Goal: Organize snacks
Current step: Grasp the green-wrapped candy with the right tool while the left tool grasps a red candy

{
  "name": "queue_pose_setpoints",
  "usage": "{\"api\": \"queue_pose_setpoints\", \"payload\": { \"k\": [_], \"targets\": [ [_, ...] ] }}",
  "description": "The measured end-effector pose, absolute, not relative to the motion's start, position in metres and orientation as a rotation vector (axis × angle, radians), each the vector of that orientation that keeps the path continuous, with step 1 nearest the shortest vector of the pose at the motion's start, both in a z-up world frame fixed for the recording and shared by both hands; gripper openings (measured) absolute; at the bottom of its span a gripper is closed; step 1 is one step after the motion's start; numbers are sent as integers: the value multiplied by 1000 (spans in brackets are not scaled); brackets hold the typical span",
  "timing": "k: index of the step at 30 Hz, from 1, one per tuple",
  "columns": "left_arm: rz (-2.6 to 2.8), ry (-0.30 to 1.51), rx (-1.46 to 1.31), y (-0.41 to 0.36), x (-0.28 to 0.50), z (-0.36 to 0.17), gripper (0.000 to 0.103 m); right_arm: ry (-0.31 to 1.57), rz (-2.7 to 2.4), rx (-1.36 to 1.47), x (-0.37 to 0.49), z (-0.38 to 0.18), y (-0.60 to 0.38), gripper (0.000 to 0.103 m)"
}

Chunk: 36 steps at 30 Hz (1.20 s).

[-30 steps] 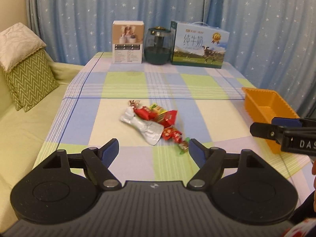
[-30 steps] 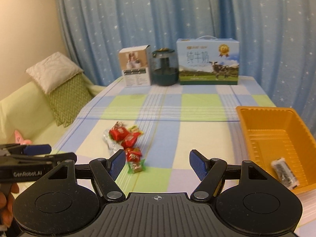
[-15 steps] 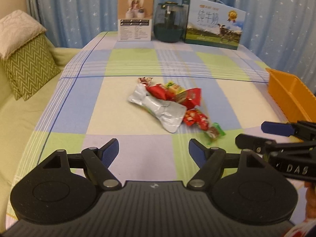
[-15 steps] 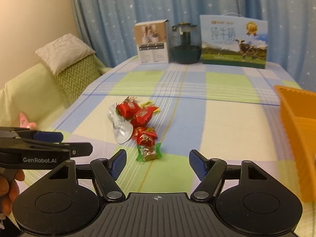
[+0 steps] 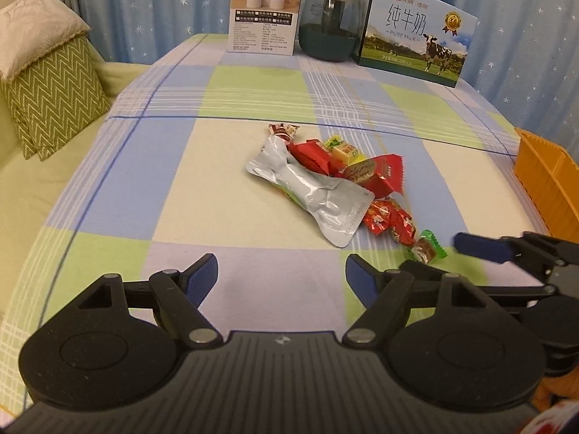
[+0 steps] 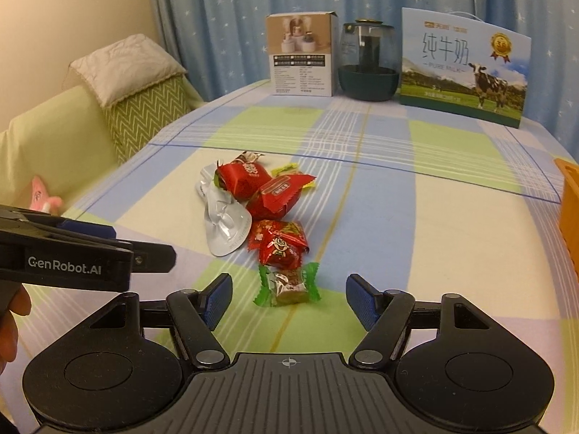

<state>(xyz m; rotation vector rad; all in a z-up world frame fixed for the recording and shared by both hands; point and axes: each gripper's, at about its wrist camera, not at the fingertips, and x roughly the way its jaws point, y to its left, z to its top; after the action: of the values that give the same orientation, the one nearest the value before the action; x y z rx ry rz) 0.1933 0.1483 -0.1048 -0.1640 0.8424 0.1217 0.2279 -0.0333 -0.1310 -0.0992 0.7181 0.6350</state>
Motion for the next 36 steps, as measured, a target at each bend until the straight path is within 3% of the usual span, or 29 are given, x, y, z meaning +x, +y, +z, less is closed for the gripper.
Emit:
{"api": "queue_pose_setpoints", "payload": {
  "k": [14,17,29,36],
  "targets": [
    [141,849,-156,148,194,-106,75,703,640,-149,230,-137,-27,37],
    [143,849,-151,147,195,-106,75,702,636,-142,230,-136,-28,27],
    [54,817,-137,129,202,-105,73,707,524,-75,232,-123,-65,26],
    [-64,795,-130,105,213,-107,59,736,438,-27,239,-125,-93,26]
  ]
}}
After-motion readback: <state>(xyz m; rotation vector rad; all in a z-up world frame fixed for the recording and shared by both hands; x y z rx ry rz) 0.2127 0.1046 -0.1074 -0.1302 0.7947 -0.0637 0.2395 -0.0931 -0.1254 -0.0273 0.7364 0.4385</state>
